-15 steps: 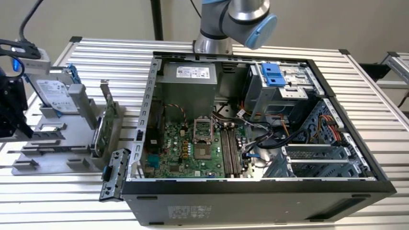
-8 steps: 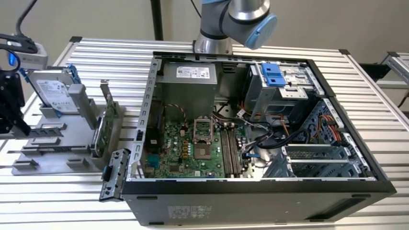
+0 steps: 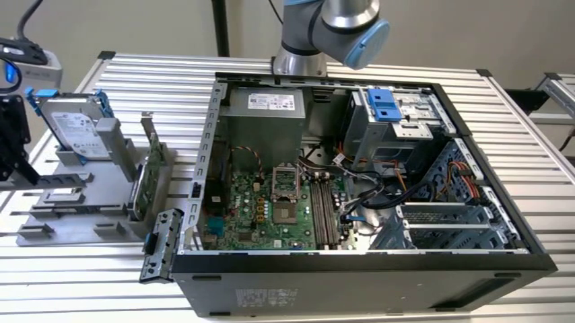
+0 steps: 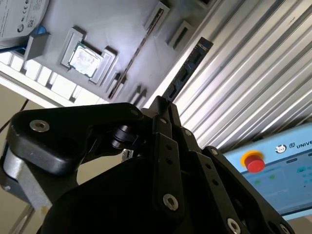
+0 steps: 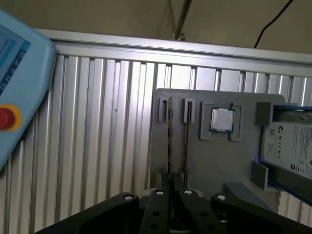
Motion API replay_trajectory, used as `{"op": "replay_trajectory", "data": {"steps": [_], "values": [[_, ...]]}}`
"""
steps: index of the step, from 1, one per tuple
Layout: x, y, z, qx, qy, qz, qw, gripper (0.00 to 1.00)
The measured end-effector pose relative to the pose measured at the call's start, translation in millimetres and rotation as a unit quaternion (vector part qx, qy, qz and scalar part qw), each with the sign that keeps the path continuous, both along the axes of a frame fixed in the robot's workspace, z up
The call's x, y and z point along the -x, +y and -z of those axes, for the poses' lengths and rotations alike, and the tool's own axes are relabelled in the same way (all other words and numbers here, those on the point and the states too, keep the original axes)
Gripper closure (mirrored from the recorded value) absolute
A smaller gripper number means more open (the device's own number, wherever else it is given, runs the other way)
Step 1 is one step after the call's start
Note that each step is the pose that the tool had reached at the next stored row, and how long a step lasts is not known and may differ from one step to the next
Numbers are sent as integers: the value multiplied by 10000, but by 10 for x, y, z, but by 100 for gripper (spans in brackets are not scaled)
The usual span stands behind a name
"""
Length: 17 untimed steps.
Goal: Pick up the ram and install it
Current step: 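Insert the ram into the slot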
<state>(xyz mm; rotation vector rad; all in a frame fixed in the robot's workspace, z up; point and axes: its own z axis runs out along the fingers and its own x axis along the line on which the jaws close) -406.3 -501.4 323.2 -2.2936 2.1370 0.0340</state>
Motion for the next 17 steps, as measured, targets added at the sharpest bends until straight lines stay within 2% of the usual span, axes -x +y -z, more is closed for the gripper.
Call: {"op": "replay_trajectory", "data": {"steps": [17], "values": [[0, 4, -290, 0, -3, 0, 10000, 100]]}}
